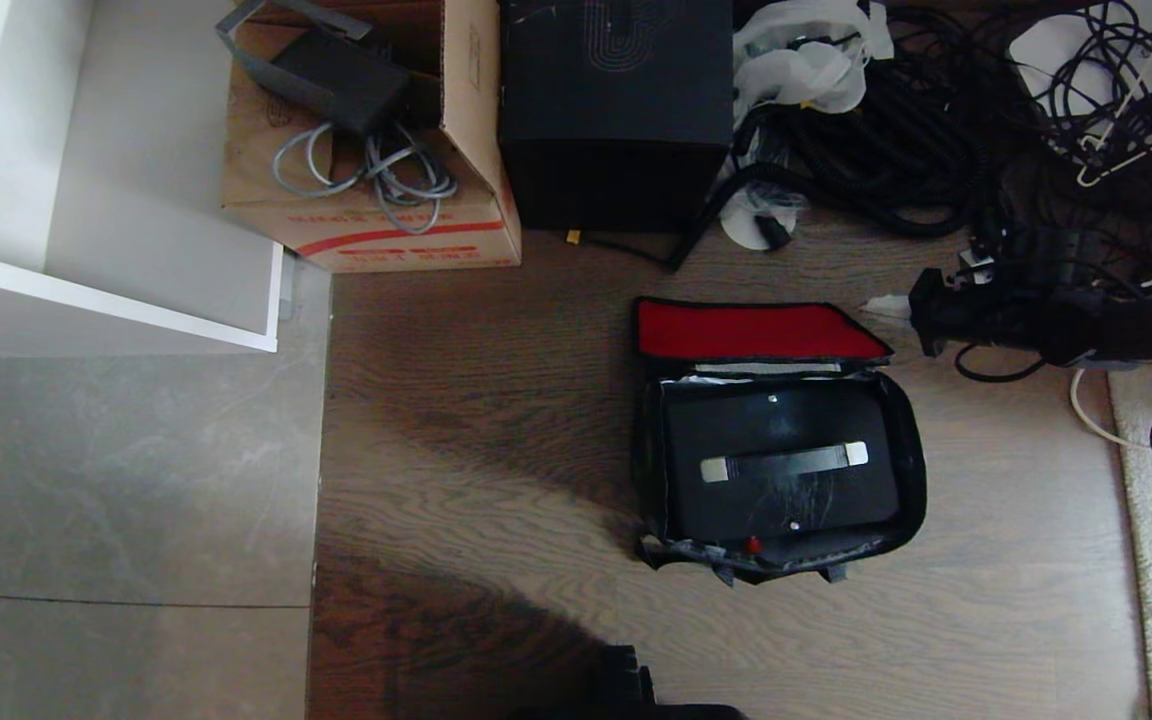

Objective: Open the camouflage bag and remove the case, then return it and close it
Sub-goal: Close the top of the storage box

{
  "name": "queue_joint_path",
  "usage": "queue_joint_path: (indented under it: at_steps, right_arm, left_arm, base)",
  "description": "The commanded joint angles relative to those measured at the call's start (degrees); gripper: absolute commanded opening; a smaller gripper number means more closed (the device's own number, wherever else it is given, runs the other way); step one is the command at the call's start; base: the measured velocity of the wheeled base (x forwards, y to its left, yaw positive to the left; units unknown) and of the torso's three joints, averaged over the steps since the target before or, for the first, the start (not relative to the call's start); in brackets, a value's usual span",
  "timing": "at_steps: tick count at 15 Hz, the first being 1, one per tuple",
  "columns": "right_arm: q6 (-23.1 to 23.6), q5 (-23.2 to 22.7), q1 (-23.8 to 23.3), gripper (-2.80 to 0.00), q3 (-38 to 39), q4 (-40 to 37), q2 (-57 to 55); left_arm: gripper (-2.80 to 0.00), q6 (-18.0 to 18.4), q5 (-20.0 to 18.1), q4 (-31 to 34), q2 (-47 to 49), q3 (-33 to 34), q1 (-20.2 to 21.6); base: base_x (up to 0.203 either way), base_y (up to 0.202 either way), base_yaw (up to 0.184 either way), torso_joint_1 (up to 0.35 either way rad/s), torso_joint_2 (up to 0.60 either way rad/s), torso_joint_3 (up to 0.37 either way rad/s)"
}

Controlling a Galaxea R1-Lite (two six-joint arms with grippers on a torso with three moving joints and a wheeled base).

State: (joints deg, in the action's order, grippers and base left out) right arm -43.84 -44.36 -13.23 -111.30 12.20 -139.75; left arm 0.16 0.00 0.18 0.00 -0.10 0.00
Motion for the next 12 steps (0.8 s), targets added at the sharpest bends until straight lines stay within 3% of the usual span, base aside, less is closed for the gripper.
queue_joint_path:
  at_steps: [1,5,6,12]
  right_arm:
    - [-0.31,0.05,0.86,-2.8,0.03,-0.01,0.12]
    - [0.7,-0.46,0.84,-2.8,0.03,0.18,0.44]
    - [1.54,-0.56,0.78,0.0,0.03,0.27,0.27]
    - [4.73,-0.55,-0.57,0.0,0.21,-1.49,-0.52]
  left_arm:
    - [-2.8,0.02,0.0,0.0,0.0,0.01,0.0]
    - [-2.8,0.02,0.0,0.0,0.0,0.01,0.0]
    - [-2.8,0.02,0.0,0.0,0.0,0.01,0.0]
    - [-2.8,0.02,0.0,0.0,0.0,0.01,0.0]
  base:
    - [0.0,0.0,0.0,0.0,0.0,0.0]
    - [0.0,0.0,0.0,0.0,0.0,0.0]
    - [0.0,0.0,0.0,0.0,0.0,0.0]
    - [0.0,0.0,0.0,0.0,0.0,0.0]
